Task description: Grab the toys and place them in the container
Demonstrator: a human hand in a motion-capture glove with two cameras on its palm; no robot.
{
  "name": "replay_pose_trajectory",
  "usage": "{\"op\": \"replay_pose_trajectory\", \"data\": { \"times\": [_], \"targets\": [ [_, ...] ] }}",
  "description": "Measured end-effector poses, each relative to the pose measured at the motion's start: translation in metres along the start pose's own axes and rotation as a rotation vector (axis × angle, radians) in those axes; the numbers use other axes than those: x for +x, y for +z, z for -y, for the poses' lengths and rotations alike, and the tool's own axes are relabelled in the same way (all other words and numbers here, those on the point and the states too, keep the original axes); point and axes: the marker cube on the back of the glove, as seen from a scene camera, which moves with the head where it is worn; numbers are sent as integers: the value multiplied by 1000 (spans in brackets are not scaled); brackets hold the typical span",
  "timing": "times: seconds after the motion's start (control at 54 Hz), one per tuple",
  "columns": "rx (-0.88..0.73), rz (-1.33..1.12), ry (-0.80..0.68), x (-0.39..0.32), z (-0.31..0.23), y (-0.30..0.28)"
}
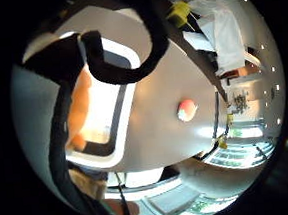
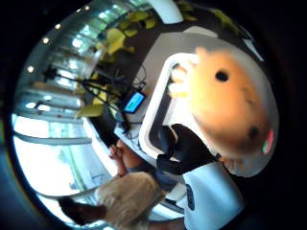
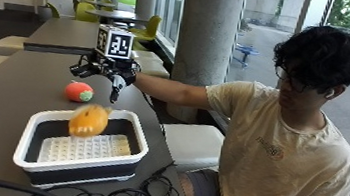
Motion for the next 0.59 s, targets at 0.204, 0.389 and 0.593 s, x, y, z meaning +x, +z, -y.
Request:
{"op": "replay_pose_trajectory", "data": {
  "times": [0.204, 0.389, 0.593],
  "targets": [
    [17, -17, -41, -10, -6, -5],
    [8, 0, -54, -11, -14, 0],
    [-15, -33, -50, 3, -24, 3]
  ]
}}
